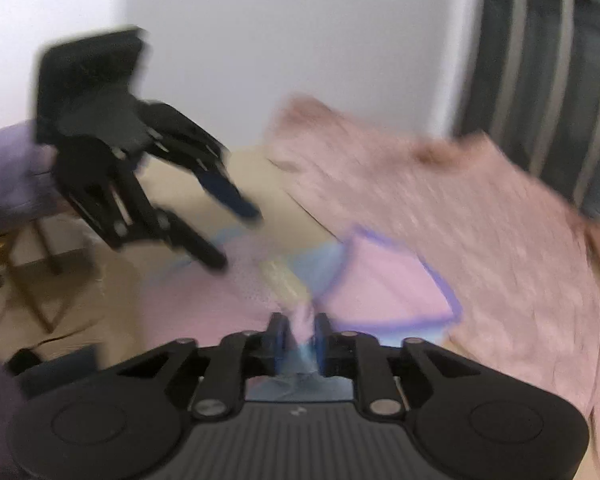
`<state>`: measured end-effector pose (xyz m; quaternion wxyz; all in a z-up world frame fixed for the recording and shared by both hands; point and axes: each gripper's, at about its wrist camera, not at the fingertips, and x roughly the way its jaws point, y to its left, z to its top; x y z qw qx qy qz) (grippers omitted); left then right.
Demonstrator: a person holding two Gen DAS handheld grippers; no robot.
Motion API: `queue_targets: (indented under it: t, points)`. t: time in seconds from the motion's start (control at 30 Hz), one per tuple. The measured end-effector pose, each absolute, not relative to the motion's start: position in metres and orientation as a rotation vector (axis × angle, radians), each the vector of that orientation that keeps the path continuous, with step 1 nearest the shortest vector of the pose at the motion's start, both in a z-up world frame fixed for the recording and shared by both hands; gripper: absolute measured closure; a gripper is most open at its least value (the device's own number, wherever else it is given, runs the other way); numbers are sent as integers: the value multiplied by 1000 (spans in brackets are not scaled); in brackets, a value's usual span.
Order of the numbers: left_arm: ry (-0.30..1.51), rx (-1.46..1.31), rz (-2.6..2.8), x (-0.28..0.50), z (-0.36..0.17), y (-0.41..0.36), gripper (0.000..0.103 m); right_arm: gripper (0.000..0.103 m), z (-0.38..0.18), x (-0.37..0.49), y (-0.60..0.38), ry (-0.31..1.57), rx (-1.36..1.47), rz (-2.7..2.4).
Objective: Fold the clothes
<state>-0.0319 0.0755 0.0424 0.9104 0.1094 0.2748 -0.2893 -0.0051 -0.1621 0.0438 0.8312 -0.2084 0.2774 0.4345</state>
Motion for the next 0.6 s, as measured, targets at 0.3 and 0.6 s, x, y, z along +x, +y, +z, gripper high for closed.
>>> queue_targets:
  t: [0.3,0.6]
  points:
    - [561,-135,-503,-63,39,94,21,57,60,-35,-215,455,-205,753]
    - [603,139,-311,-70,20,30,18,58,21,-60,-172,545,-387,829]
